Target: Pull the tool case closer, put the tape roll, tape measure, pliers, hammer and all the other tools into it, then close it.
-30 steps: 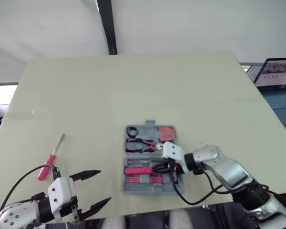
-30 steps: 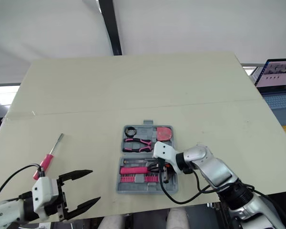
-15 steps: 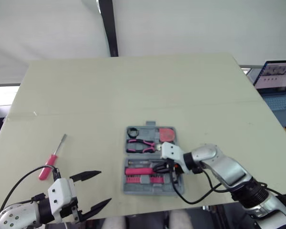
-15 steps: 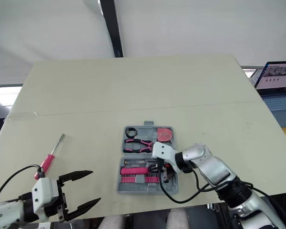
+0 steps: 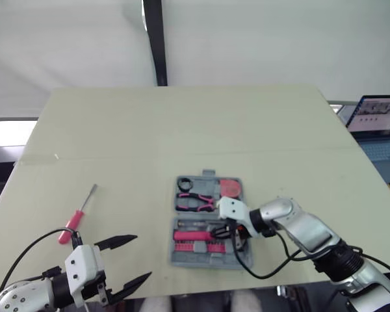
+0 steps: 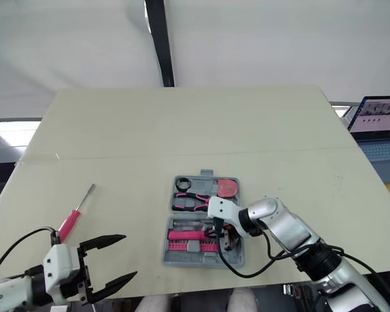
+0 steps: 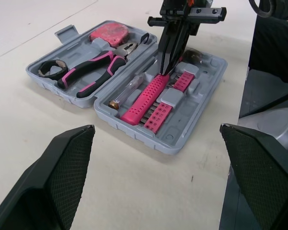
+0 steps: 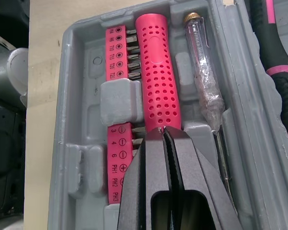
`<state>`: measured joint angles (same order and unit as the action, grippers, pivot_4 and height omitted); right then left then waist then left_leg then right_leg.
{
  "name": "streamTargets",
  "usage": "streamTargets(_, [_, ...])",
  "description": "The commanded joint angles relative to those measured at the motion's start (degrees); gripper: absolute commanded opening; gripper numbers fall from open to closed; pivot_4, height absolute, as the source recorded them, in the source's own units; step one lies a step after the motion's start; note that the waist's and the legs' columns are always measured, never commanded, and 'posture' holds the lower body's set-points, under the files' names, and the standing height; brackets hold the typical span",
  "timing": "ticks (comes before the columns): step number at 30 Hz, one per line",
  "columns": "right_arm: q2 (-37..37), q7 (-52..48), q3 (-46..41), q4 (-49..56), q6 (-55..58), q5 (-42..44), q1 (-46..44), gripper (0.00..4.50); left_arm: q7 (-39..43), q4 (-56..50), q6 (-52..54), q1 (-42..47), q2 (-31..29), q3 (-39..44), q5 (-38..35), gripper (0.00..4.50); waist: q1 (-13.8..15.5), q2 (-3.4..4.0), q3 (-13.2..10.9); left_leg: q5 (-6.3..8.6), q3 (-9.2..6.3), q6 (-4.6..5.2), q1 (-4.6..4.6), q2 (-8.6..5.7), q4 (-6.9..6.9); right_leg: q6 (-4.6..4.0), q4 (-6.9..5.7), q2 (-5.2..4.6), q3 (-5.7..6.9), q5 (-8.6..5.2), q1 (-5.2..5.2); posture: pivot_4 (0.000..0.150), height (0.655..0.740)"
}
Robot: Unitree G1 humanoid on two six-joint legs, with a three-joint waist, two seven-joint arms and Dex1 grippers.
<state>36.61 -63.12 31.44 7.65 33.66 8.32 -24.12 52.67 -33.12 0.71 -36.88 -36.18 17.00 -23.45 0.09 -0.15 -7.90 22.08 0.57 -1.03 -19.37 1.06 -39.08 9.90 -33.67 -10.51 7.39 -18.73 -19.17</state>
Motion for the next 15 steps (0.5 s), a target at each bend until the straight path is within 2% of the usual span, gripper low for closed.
streamTargets(1, [0.81,0.77,5.0,-7.08,2.15,-5.14,2.96,0.1,0.06,-1.58,-0.39,-0.37,-0.18,0.57,-0.37,4.5,0.01,-0.01,0.1,0.01,0.01,0.01,0.0,0.0,-0.01,-0.01,-0.01,0.0,0.0,0.0,0.01,0.15,0.74])
streamTargets(10, [-0.19,1.14,4.97,-7.21,2.25,-5.31,3.4,0.1,0.61,-0.3,-0.2,1.03,-1.12,0.87,-0.91,4.5,-0.14,0.04,0.35,0.1,-0.03,-0.04,0.22,0.14,0.0,-0.05,0.2,0.13,0.09,-0.03,0.34,0.15,0.74])
streamTargets(15, [-0.78,1.83,-2.92,0.29,5.51,1.09,3.67,0.1,-0.89,0.51,1.13,2.39,0.3,0.04,-1.79,4.5,-0.04,0.12,0.3,0.11,-0.03,-0.04,0.2,0.16,0.0,-0.06,0.23,0.15,0.1,-0.03,0.35,0.15,0.74])
